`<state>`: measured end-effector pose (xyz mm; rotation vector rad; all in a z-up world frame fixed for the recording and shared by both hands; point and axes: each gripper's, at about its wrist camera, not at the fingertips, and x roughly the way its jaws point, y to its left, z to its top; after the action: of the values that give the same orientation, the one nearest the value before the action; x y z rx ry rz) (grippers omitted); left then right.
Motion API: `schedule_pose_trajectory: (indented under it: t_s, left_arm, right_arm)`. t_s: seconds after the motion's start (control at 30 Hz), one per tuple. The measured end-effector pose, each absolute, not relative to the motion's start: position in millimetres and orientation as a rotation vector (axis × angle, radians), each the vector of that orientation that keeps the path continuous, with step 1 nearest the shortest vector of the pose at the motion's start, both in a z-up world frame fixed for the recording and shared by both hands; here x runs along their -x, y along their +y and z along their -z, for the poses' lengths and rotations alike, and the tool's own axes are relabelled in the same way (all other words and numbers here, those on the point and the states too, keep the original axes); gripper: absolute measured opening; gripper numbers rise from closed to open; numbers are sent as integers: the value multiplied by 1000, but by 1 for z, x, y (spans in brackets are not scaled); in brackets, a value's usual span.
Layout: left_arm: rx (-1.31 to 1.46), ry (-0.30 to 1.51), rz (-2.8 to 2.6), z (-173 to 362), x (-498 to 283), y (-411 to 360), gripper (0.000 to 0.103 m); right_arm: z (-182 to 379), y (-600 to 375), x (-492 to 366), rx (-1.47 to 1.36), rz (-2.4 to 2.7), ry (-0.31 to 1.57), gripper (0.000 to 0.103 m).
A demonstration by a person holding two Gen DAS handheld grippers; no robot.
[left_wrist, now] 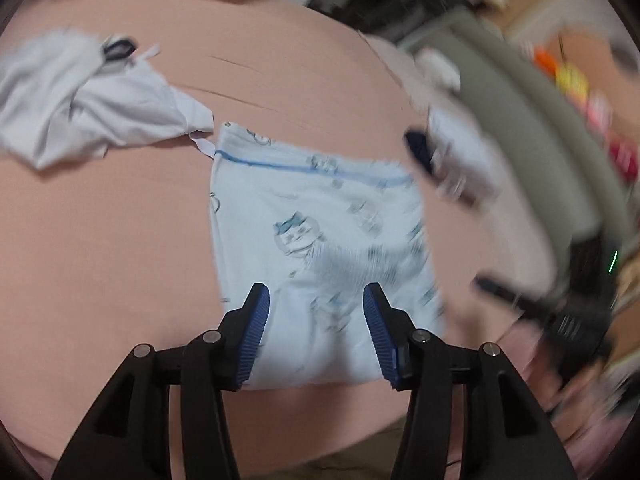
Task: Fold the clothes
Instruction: 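Fold the cuffs over toward the waistband with both grippers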
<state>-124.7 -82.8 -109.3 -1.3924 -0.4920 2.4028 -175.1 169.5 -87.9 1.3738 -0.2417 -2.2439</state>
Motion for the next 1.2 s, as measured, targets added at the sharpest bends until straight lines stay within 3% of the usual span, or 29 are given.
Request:
schedule_pose_trajectory:
  t_s: [0.33,0.43,0.53,0.73,0.77,0.8,0.83,0.9,1.2]
  left_arm:
    - [1456,-338,-2390,143,135,-63,51]
    - [1411,-293,-2391,139,128,-56,48]
    - [1391,-267,-2378,137,122,-53,40]
    - [1433,-372,-2352,146,132,-61,35]
    - [1435,-380,-2351,147,133,-60,34]
    - [1427,-369,-2359,145,132,-59,29]
    - [1413,-346,-2371,141,131,-57,12]
    - [1379,-310,-2404,130,126,-53,11]
    - [1256,-288,-2484,85,164,-57,11]
  right_arm:
    - [137,132,202,-1473,2167,76,52]
    - [138,128,200,-1437,2140,83,52]
    - [136,129,195,-1413,2119,78,44]
    - [145,130,205,-1440,2130,11,45]
    - [145,128,204,-1430,2122,20,42]
    - [145,127,203,-1419,2116,29,24]
    - [141,126,201,-1409,2116,32,22]
    - [134,125,198,-1386,2116,39,10]
    - [82,113,233,-1228,2169,38,8]
